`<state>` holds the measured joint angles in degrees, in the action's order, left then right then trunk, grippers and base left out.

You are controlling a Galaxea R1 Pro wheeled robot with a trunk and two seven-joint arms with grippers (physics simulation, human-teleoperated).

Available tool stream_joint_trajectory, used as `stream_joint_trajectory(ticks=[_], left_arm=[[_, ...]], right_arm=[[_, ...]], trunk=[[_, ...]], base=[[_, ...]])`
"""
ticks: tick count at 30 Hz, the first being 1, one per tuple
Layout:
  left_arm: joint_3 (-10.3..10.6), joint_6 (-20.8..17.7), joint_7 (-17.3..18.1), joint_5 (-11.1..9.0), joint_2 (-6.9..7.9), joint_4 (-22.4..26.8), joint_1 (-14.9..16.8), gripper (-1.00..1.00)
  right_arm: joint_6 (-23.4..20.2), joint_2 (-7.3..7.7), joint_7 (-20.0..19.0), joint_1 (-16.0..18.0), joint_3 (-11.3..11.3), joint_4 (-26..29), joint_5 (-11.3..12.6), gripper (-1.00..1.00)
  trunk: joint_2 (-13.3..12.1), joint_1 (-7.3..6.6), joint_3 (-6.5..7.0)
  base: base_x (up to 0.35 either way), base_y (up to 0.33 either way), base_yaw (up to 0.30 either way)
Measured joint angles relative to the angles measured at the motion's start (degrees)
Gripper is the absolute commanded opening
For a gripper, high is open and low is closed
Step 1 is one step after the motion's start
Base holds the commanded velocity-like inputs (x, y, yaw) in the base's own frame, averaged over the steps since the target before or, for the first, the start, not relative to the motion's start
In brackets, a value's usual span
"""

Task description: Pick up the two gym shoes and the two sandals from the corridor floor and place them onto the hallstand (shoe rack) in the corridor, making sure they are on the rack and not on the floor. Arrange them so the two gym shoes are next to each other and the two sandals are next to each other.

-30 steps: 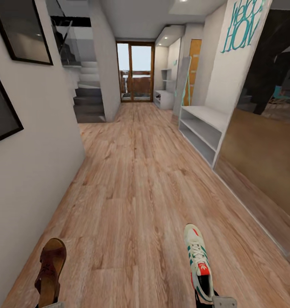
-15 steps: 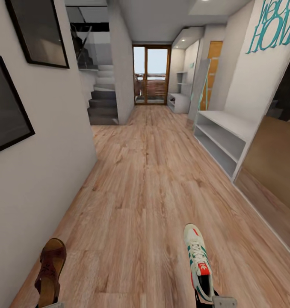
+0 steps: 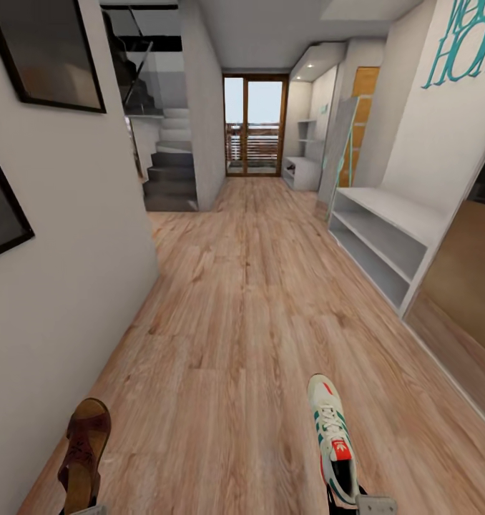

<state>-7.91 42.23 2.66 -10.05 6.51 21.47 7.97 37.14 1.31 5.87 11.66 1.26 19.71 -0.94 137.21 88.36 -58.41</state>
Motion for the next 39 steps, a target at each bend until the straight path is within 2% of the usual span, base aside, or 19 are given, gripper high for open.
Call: stream_joint_trajectory(ticks=[39], left_arm=[[-0.1, 0.5, 0.0, 0.0, 0.02, -0.2, 0.0, -1.0]], right_arm=[[0.1, 0.18, 0.1, 0.0, -0.1, -0.1, 0.0, -1.0]], trunk=[[0.0, 0.0, 0.0]], base=[[0.339, 0.0, 0.0]])
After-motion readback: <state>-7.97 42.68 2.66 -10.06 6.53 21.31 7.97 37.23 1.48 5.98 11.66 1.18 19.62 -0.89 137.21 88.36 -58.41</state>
